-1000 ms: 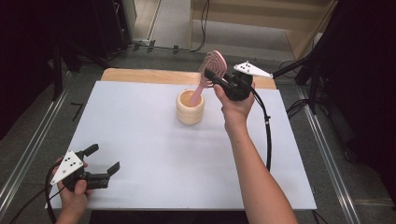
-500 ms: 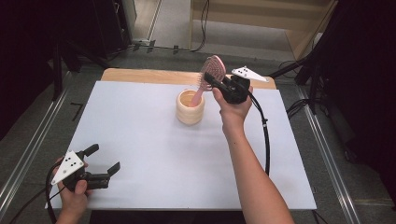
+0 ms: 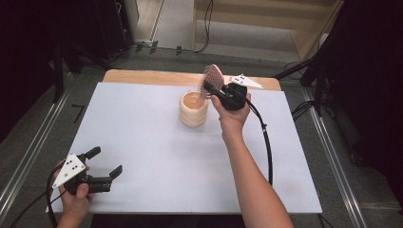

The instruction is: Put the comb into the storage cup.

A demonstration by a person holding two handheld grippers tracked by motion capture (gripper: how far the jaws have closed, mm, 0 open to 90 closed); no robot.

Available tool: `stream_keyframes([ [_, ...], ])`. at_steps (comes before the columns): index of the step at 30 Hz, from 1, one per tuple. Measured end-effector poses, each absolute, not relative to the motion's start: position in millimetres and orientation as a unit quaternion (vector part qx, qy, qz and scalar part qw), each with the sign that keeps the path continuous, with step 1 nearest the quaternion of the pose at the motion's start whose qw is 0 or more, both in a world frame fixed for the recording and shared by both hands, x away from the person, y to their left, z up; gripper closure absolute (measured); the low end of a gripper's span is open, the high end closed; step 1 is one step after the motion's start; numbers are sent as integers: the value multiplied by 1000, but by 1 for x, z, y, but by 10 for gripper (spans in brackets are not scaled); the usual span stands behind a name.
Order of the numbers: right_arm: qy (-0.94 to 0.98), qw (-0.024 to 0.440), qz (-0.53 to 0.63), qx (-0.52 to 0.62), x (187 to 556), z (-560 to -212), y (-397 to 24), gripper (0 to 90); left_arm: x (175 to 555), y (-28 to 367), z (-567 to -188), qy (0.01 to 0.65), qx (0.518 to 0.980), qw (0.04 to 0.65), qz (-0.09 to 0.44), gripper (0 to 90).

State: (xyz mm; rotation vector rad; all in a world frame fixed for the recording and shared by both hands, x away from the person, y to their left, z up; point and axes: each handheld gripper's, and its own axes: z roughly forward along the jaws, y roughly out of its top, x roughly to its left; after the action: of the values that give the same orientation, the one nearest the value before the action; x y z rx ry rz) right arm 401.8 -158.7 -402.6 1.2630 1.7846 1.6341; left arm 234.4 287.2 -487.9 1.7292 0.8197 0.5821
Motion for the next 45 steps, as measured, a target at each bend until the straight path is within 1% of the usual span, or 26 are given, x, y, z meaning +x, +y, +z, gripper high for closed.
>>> stream_keyframes([
  [10,639,194,581,465,403,-420,-152,614,234,287,-488,343,729,538,247,0],
  [20,636,192,580,472,404,-430,-151,614,234,285,-488,341,731,537,247,0],
  [29,612,172,592,495,405,-438,-161,608,234,285,-488,340,731,537,247,0],
  [32,616,172,588,496,405,-439,-162,596,234,285,-488,339,731,537,247,0],
  [34,622,175,580,496,405,-440,-162,571,234,285,-488,340,732,536,248,0],
  [36,626,172,572,501,404,-440,-162,502,234,285,-488,340,732,536,248,0],
  [38,627,164,573,502,403,-441,-164,458,234,285,-488,340,731,536,248,0],
  [45,634,156,567,503,400,-440,-169,345,234,285,-488,341,732,536,248,0],
])
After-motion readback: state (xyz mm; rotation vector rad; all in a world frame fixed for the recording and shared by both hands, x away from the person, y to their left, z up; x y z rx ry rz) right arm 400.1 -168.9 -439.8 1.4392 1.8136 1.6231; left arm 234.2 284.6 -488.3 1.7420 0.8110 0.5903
